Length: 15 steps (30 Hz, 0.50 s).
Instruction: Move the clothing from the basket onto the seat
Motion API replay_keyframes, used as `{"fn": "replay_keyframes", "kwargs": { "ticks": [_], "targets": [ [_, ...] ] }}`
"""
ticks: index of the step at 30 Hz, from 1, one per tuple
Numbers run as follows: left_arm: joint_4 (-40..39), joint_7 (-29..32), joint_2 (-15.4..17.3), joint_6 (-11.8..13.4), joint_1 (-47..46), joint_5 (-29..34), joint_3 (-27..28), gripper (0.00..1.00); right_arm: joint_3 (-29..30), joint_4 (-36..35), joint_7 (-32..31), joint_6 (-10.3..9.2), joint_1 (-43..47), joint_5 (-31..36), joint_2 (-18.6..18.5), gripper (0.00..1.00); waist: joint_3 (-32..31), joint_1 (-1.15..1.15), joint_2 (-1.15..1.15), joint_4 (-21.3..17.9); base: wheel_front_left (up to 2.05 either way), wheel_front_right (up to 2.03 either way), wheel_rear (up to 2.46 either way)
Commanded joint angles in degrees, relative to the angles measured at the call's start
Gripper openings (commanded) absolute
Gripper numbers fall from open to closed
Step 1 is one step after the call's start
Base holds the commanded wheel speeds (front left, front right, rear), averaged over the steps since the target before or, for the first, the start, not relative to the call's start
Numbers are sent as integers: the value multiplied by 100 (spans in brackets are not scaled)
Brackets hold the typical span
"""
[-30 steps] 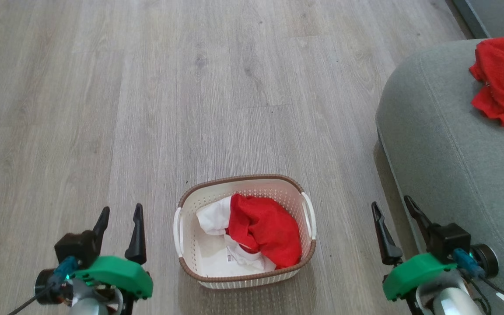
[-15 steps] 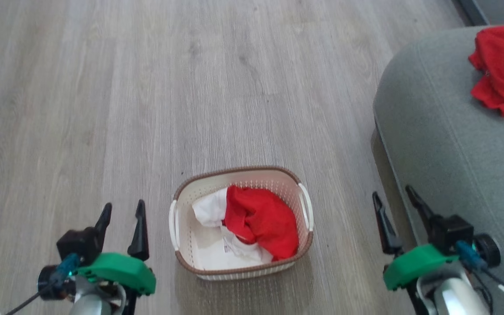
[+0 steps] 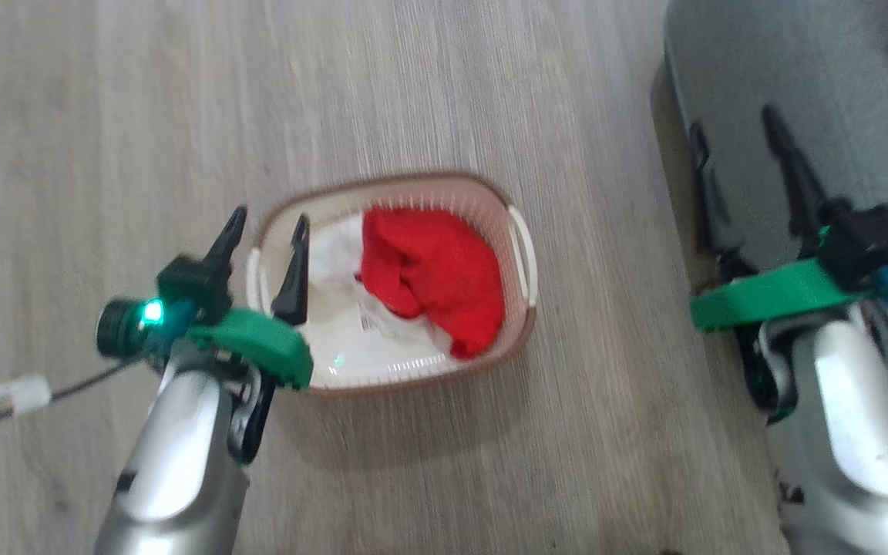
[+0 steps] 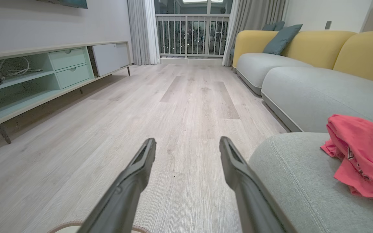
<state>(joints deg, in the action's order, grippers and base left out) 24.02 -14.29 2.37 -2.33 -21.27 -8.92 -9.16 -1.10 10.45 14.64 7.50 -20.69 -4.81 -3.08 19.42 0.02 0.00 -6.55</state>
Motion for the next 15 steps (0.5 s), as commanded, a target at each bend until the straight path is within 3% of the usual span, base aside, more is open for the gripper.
{"fn": "replay_keyframes", "kwargs": {
  "ticks": [1,9,15],
  "targets": [
    [-6,-55,53,37,-300,126,80,100,-76,-242,36,-1,-182,-72,18,100,777,-2,0,-229,0,0,0],
    [1172,530,245,184,-1708,908,-485,100,-85,-491,36,-1,-823,-370,19,100,2002,-2,0,-522,0,0,0],
    [2188,1149,366,392,-2625,1415,-813,100,-199,-537,36,-1,-996,-661,20,100,2518,-2,0,-769,0,0,0]
  ]
}}
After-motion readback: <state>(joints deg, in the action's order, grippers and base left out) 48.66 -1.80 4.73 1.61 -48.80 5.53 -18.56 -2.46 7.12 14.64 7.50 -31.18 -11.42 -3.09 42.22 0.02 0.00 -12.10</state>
